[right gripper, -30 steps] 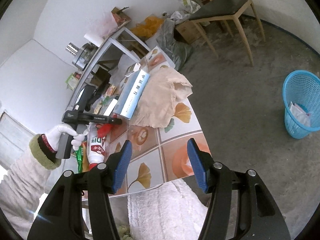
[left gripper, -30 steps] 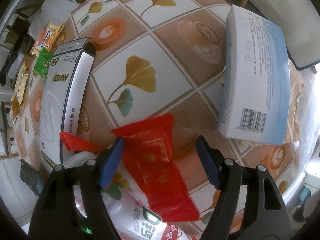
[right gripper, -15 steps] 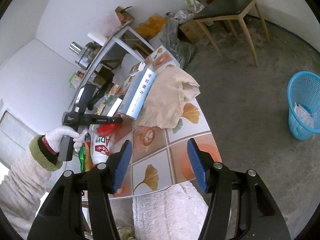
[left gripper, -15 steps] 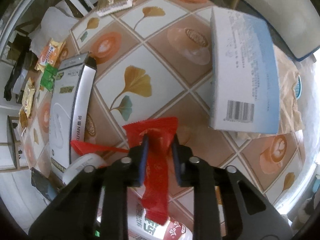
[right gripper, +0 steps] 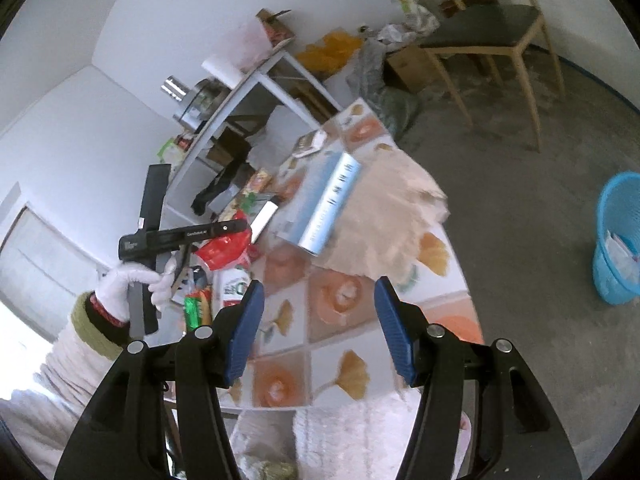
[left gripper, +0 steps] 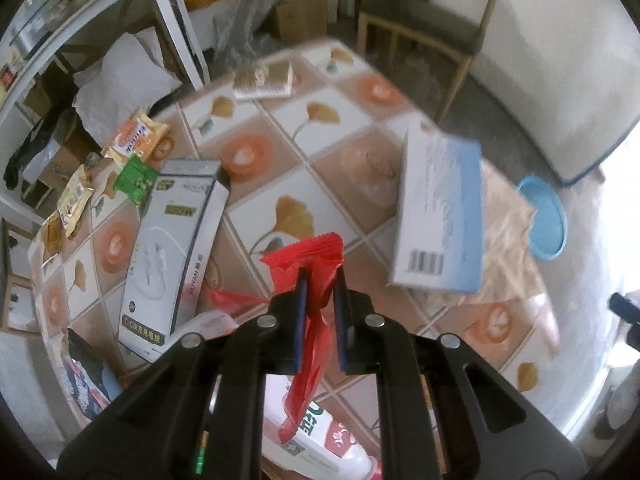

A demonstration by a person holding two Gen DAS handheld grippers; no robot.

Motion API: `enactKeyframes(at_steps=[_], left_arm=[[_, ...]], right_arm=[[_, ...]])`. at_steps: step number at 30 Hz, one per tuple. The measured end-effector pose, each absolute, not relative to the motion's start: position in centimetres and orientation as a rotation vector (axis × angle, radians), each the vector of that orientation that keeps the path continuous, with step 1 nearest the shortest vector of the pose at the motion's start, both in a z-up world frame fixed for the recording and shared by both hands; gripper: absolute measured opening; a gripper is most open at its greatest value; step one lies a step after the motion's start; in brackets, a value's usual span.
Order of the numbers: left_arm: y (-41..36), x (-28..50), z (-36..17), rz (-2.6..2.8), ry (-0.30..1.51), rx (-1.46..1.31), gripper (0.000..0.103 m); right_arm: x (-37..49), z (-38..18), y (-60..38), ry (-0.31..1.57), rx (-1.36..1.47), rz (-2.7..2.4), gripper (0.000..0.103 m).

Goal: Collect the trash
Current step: 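Grasp the red snack packet with the left gripper and lift it, then move the right gripper to the blue-white medicine box while the left holds the packet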

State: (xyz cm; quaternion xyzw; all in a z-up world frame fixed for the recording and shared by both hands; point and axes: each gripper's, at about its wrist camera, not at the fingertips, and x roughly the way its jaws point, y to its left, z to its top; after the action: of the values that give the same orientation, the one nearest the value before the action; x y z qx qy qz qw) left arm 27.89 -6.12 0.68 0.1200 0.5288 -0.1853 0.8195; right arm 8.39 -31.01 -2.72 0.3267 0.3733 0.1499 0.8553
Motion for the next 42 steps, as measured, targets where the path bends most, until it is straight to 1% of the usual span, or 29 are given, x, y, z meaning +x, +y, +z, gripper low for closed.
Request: enactKeyframes(at_steps=[1, 5, 7, 9, 10, 14, 17, 22, 26, 32, 37, 42], left_arm=[[-5.7, 27.9, 0.9, -0.396, 1.111, 0.233, 0.010], [-3.7, 27.8, 2.5, -0.420, 1.026, 0.113, 0.010], [-2.8, 27.5, 3.2, -0.434, 0.995, 0.051, 0.010], [-1.9, 27.1, 4.0, -0.444, 0.952, -0.007, 0.010], [-1.6, 26.8, 4.3, -0.447, 0.936, -0.029, 0.010], [-0.2, 26.4, 4.7, -0.463, 0.899, -0.143, 0.010], [0.5, 26.4, 4.4, -0.473, 0.891, -0.197, 0.010], [2.0, 26.3, 3.8, -0.484, 0.874, -0.251, 0.010], [3.1, 26.6, 3.4, -0.485, 0.871, -0.280, 0.010], [4.5, 26.8, 2.8, -0.498, 0.871, -0.316, 0.010], [5.1, 26.9, 2.3, -0.510, 0.873, -0.341, 0.010], [5.5, 26.8, 2.1, -0.528, 0.873, -0.367, 0.010]], right_arm=[[8.9, -2.4, -30.8, 0.787, 0.689, 0.326, 0.056], [12.8, -1.6, -29.4, 0.824, 0.716, 0.373, 0.065], [14.7, -1.4, -28.6, 0.850, 0.721, 0.351, 0.066], [17.2, -1.3, -27.7, 0.879, 0.715, 0.333, 0.070], [18.8, -1.3, -27.1, 0.909, 0.711, 0.303, 0.071], [23.2, -1.7, -25.2, 0.992, 0.692, 0.202, 0.071], [26.0, -2.4, -23.5, 1.074, 0.677, 0.131, 0.071], [29.2, -3.0, -21.6, 1.147, 0.611, -0.011, 0.071], [30.9, -3.7, -21.0, 1.194, 0.585, -0.095, 0.071], [32.4, -4.4, -19.5, 1.249, 0.462, -0.213, 0.071], [33.3, -4.5, -18.1, 1.278, 0.331, -0.263, 0.072], [33.5, -4.6, -17.8, 1.282, 0.301, -0.270, 0.072]])
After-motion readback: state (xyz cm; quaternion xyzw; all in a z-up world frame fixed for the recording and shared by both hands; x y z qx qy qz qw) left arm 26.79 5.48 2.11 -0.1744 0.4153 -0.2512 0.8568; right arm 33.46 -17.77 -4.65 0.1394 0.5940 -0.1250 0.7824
